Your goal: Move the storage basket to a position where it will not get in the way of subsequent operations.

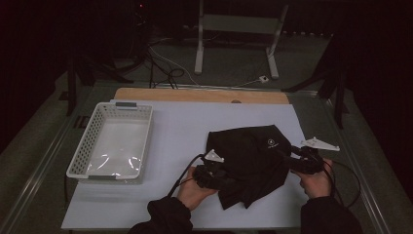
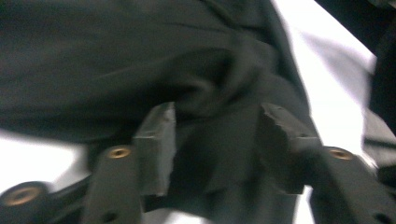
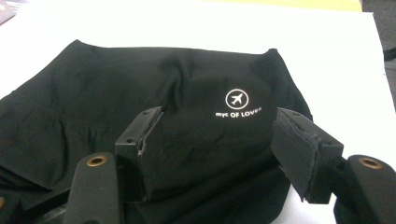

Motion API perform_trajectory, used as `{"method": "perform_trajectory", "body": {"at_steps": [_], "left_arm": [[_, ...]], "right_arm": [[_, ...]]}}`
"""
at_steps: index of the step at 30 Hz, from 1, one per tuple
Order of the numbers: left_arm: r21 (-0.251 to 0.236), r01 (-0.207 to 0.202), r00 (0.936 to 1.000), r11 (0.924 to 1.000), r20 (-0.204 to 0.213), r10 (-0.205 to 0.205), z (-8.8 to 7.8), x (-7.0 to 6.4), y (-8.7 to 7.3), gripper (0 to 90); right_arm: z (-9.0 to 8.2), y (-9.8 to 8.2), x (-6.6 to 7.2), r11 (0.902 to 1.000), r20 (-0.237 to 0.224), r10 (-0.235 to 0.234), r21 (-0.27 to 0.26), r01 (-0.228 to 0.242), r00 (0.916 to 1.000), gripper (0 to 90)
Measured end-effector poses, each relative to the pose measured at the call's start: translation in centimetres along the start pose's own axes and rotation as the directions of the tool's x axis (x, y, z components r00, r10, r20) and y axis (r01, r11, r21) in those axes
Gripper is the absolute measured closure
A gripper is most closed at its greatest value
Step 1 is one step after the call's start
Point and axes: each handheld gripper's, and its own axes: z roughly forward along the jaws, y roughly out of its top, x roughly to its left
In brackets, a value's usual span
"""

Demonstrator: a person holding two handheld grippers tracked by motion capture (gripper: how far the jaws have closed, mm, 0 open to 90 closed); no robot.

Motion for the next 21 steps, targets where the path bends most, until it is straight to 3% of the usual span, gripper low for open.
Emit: {"method": "perform_trajectory", "body": {"at_steps": [4, 11, 15, 17, 19, 21], "left_arm": [[-0.039, 0.07, 0.9927, 0.9968, -0.095, -0.073, 0.2, 1.7, -0.1, 25.2], [-0.114, 0.16, 0.9737, 0.9805, -0.145, -0.176, 0.3, 4.5, 0.6, 20.8], [-0.126, 0.183, 0.9682, 0.9749, -0.149, -0.201, 0.1, 5.9, 1.3, 28.1], [-0.117, 0.184, 0.9664, 0.9759, -0.16, -0.201, 0.3, 6.2, 1.5, 33.8], [-0.096, 0.183, 0.9689, 0.9784, -0.151, -0.196, 0.6, 6.5, 1.6, 41.2], [-0.076, 0.182, 0.9659, 0.9803, -0.173, -0.193, 0.9, 6.5, 1.7, 46.0]], "right_arm": [[0.1, -0.4, -0.1, 0.9999, 0.005, 0.003, 0.012, -0.004, 1.0, 34.4], [0.3, -1.0, 0.0, 0.9992, 0.007, -0.009, 0.04, 0.008, 0.9999, 34.0], [0.6, -1.1, -0.2, 0.9987, 0.013, -0.014, 0.048, 0.013, 0.9998, 34.1], [0.7, -1.0, -0.4, 0.9986, 0.024, -0.02, 0.049, 0.018, 0.9995, 34.6], [0.9, -0.8, -0.8, 0.999, 0.042, -0.016, 0.043, 0.014, 0.999, 35.7], [1.1, -0.3, -1.2, 0.9989, 0.056, -0.017, 0.044, 0.015, 0.9983, 37.4]]}}
